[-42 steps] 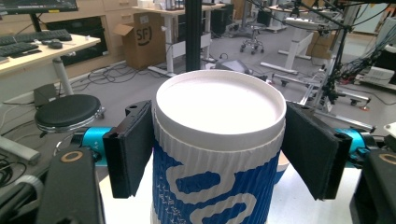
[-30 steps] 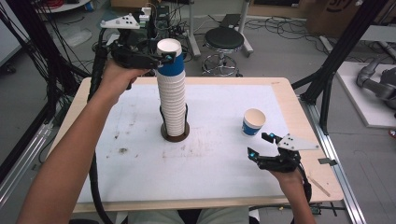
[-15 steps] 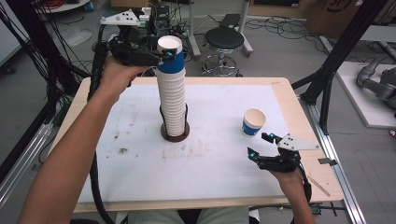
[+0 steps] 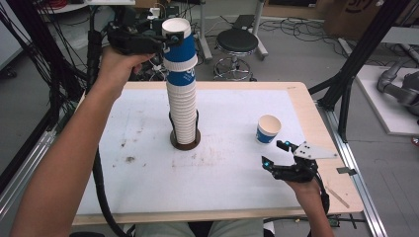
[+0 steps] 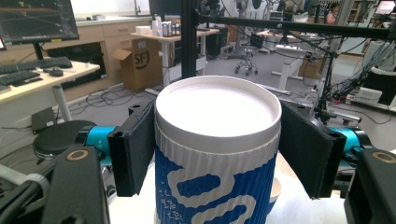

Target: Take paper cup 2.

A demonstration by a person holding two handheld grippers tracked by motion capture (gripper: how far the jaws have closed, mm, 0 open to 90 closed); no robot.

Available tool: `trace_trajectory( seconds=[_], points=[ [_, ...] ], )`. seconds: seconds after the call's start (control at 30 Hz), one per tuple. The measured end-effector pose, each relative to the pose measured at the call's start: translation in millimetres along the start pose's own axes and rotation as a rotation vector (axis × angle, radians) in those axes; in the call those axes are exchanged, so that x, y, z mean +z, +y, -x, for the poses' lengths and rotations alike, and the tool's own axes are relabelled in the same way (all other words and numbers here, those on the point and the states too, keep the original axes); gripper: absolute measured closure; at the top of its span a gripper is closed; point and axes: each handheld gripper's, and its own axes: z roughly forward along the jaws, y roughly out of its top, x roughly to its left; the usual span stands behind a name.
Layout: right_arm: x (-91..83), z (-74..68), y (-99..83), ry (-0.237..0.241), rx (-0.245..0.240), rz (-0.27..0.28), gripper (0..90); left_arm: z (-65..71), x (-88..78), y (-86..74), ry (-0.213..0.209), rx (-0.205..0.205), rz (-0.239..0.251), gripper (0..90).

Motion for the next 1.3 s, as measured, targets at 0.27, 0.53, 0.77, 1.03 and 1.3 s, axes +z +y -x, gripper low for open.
trace_trajectory(
  seconds=[0.27,0.53,0.77,1.03,1.3],
  points=[
    [0.3,0.0,0.0,0.005,-0.004,-0.001,20.0,-1.2,-13.9,15.7,-0.004,-0.014,0.084,30.1],
    [-0.1,0.0,-0.2,0.007,-0.002,-0.002,20.0,-5.9,-36.4,20.0,-0.001,-0.023,0.128,30.1],
    [0.3,-0.4,0.0,0.007,-0.002,-0.005,20.0,-14.1,-64.1,13.3,0.033,-0.027,0.142,30.0],
    [0.9,-0.5,0.4,0.006,0.001,-0.003,20.0,-19.5,-94.2,-5.6,0.054,-0.027,0.139,30.0],
    [3.0,-2.1,0.5,0.012,-0.005,-0.009,20.0,-18.8,-108.8,-39.6,0.053,-0.011,0.119,30.0]
  ],
)
